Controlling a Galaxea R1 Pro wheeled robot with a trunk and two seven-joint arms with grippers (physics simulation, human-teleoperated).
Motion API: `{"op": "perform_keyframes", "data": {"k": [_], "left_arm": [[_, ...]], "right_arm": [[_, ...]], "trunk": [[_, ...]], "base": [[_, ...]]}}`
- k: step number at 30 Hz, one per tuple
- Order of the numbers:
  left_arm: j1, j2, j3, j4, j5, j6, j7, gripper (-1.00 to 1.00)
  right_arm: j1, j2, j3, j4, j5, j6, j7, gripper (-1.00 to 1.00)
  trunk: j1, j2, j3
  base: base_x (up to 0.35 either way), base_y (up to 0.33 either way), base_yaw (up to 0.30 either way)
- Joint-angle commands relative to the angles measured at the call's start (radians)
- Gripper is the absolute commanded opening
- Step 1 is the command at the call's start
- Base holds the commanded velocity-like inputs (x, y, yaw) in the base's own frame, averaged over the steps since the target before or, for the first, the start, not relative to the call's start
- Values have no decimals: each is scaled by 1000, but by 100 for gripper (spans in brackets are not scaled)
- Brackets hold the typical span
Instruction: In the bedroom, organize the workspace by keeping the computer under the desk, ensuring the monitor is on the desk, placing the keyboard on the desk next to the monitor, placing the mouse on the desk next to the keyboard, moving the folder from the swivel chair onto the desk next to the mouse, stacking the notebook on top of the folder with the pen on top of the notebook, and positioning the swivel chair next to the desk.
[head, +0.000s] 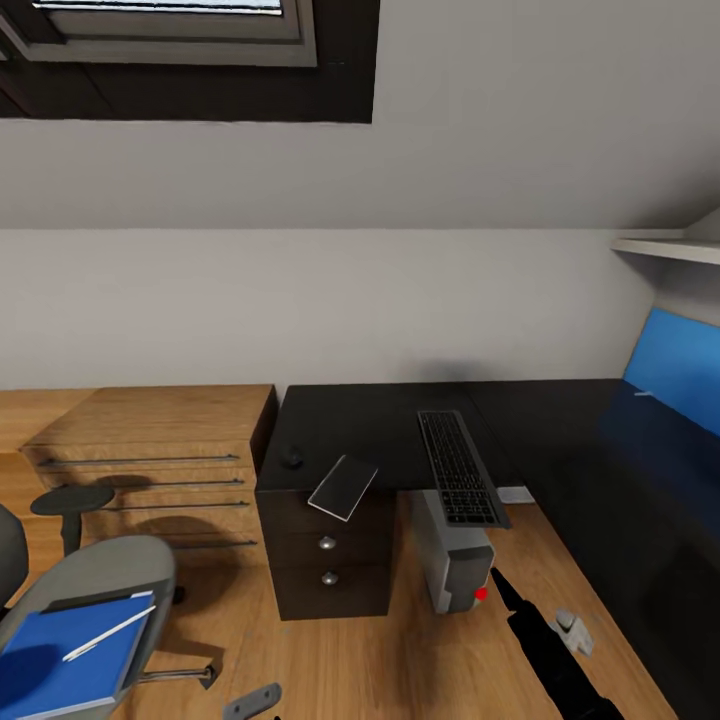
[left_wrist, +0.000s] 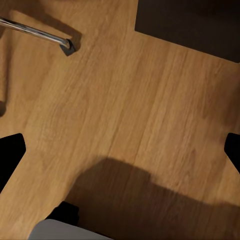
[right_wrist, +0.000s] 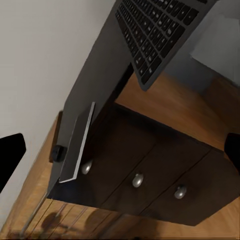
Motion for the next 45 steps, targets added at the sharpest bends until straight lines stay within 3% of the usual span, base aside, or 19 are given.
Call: {"op": "perform_keyframes", "data": {"k": [1, 7, 11, 45], "left_arm": [[-1, 0, -2, -2, 3, 4, 6, 100], [-1, 0, -2, -1, 4, 4, 6, 100], [-1, 0, -4, -1, 3, 4, 6, 100], [-1, 5, -1, 9, 1, 4, 5, 100]], "right_arm": [[0, -1, -3, -1, -11, 19, 8, 100], [0, 0, -84, -3, -18, 54, 10, 100], [0, -1, -102, -4, -18, 61, 9, 100], [0, 4, -114, 18, -18, 53, 8, 100]], "trunk": [[4, -8, -4], [27, -50, -23], [42, -78, -35], [173, -316, -142]], "base": [[0, 0, 0], [0, 0, 0], [0, 0, 0], [0, 0, 0]]}}
